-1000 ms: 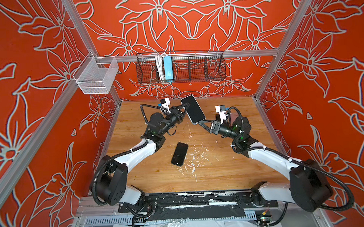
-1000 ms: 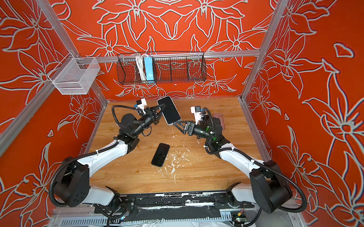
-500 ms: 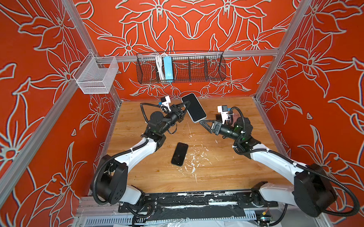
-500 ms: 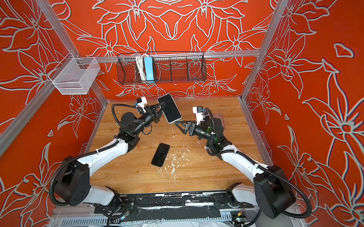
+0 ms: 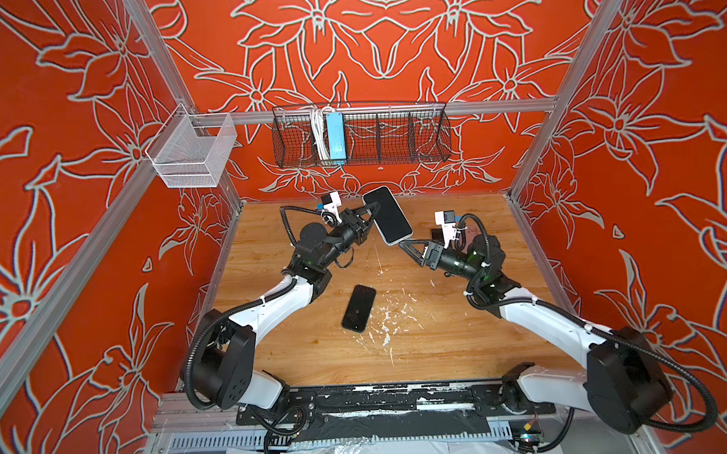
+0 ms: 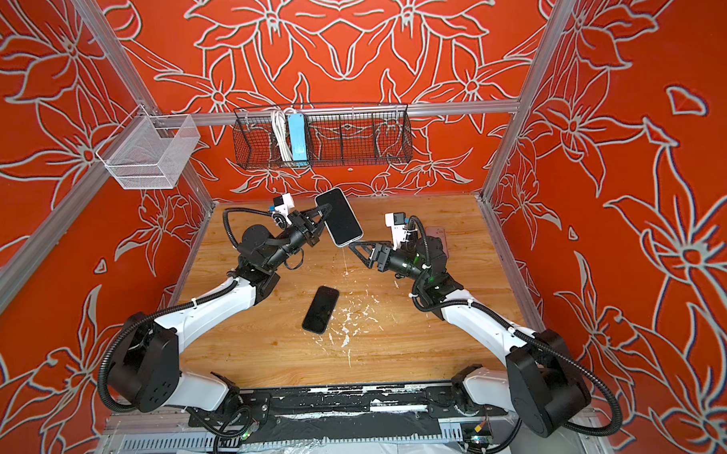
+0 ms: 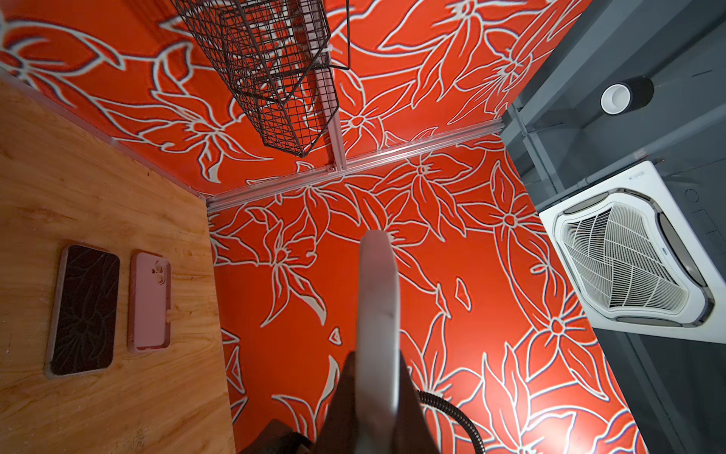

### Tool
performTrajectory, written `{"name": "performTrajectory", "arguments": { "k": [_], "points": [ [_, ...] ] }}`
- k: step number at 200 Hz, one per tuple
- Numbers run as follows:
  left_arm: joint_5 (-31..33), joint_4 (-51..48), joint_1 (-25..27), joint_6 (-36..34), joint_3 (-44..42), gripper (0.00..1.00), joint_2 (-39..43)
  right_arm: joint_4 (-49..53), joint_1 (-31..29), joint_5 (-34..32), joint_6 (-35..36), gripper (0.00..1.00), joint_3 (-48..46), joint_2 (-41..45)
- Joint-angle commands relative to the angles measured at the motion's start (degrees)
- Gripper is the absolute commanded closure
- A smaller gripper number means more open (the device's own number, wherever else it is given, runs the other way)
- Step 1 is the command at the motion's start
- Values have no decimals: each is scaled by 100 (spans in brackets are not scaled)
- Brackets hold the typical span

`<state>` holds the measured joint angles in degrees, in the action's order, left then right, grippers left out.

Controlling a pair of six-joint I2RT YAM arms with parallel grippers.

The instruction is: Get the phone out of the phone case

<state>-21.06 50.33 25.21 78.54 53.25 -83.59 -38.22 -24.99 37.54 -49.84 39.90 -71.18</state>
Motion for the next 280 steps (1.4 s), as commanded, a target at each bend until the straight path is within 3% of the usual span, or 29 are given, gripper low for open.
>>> {"name": "performTrajectory", "arguments": {
  "k": [1,43,86,154,191,237,280],
  "points": [
    [-197,549,116,126,203,100,84,-362,4,95,-183,16,15,-123],
    [-193,568,181,150,221,100,114,-977,42,332,-720,18,122,-589],
    [-224,618,186,167,238,100,186,-1037,39,417,-818,18,185,-801],
    [-260,522,186,-3,278,100,149,-1431,119,1607,-1075,17,584,-992],
    [-290,492,186,-31,291,100,142,-1773,180,1838,-1282,17,649,-1065],
    [-306,439,186,-66,273,100,137,-1912,223,1899,-1417,17,712,-1098],
    [-320,465,186,-40,282,100,116,-2093,338,1556,-1542,17,556,-1092]
  ]
}}
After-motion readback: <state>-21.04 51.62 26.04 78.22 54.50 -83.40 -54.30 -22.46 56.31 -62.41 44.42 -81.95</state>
